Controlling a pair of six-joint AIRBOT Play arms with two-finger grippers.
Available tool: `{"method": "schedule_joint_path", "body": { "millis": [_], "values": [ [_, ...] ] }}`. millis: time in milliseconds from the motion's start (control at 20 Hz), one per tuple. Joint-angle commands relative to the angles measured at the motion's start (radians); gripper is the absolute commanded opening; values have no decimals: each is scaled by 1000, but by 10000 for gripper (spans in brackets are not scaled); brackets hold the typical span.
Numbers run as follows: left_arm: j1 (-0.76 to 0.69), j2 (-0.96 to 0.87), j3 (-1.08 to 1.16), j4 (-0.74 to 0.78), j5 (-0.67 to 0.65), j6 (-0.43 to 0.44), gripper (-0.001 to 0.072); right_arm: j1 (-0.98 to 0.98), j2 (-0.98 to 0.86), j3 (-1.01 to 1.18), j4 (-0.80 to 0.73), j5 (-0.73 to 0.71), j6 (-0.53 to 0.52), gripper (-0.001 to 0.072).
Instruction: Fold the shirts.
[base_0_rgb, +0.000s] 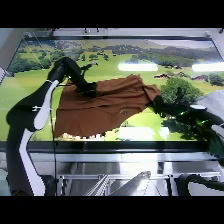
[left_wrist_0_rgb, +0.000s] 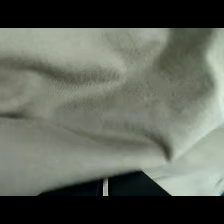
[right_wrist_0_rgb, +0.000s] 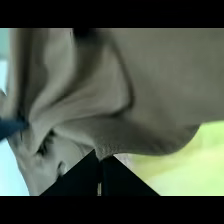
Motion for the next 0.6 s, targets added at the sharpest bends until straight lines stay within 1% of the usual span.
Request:
{"method": "schedule_joint_path", "body": {
  "millis": [0,100,200,350,400,450,550],
  "values": [
    [80,154,-177,1,76,-19,2,-140,-43,156,-114,37,49,14],
    [132,319,-415,-8,58,-18,4,-226,-116,304,-229,114,112,14],
    [150,500,-665,-42,-21,-4,5,-248,-193,425,-254,159,123,14],
    [140,728,-973,-226,-110,77,6,-184,-298,542,-248,156,121,14],
    [130,781,-1043,-270,-135,93,6,-149,-329,569,-240,151,113,14],
    [122,822,-1085,-282,-152,98,6,-118,-356,595,-235,154,95,14],
    [144,904,-1117,-276,-164,98,6,-76,-386,643,-238,161,95,14]
  ]
}}
